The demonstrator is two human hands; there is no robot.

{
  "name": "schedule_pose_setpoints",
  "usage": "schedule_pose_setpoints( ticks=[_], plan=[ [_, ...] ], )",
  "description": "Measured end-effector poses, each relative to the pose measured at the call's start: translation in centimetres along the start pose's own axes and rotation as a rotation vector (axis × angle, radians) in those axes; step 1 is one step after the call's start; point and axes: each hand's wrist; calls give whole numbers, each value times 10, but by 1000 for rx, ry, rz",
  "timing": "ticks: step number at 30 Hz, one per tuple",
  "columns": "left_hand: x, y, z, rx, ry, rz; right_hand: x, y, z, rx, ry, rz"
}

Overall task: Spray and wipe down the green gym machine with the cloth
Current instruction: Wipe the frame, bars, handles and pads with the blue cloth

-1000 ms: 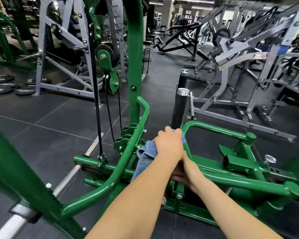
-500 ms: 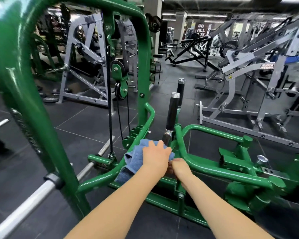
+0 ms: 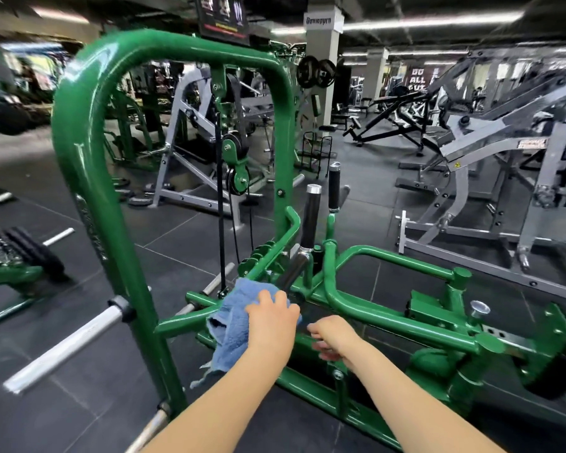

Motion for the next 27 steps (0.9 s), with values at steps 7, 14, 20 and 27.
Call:
schedule_pose_setpoints(
  ticks=[7, 14, 20, 27],
  plan=[
    [-24, 12, -13, -169, 563, 176, -10, 16, 10, 181, -251, 57],
    [-50, -34, 11, 94, 1430, 123, 21, 8, 28, -47, -684, 137],
    [-16, -88, 21, -218, 971, 260, 49, -37, 64, -541, -126, 341],
    [31, -130, -35, 171, 389, 298, 84, -96, 10, -378, 563, 544]
  ],
)
Point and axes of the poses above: each hand's wrist, its own y-axis away from the middle knuckle, its own z-axis out of the back of the hand, x = y × z, and after that the axes turned 13 degrees about y, right-handed
